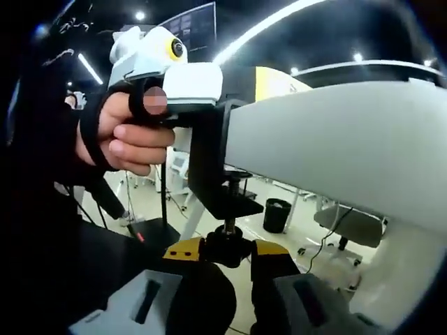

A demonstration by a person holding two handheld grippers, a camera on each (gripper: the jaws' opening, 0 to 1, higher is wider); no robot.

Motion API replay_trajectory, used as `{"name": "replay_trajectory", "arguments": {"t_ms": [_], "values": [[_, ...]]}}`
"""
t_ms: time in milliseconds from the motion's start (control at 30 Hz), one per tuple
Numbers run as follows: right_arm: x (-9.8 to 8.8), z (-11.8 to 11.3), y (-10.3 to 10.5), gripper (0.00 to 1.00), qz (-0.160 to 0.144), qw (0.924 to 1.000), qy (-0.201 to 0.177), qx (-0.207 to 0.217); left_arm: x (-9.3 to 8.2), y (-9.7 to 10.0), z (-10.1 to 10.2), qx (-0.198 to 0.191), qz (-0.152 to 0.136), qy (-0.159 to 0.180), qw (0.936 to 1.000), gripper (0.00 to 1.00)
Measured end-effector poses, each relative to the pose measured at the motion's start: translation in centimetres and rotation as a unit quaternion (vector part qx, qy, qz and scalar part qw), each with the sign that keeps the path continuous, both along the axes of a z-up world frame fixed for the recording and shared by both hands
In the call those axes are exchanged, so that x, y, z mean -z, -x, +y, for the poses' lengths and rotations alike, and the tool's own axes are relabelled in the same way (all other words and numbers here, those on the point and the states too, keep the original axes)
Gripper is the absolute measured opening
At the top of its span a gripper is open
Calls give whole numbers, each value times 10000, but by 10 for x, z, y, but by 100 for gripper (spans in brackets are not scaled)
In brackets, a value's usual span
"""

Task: Clamp the fixed fixture on the desktop, loosen the retaining clip, secure it to the edge of the desk, and tighten the retaining clip.

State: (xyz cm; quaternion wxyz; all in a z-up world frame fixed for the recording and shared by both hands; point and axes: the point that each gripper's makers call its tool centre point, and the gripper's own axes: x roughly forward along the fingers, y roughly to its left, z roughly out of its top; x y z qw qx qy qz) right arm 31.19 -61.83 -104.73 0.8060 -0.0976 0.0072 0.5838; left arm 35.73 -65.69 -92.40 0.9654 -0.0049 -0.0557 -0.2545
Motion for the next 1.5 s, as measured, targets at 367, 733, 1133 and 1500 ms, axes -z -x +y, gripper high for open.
{"name": "replay_trajectory", "arguments": {"t_ms": [367, 733, 1133, 1500], "values": [[-6, -15, -21, 28, -301, 9943, 357, 962, 0, -2, -1, 32, 30, 5, 10000, 1], [-3, -22, -5, 37, -294, 9486, 11, 3151, -2, -1, -1, 39, -110, -50, 9999, 1], [-12, -12, -18, 41, -225, 9024, -334, 4289, -2, 1, -1, 74, -110, -46, 9999, 1], [-4, -23, -20, 40, 28, 8880, -330, 4586, -2, 1, 0, 62, -116, -48, 9999, 1]]}}
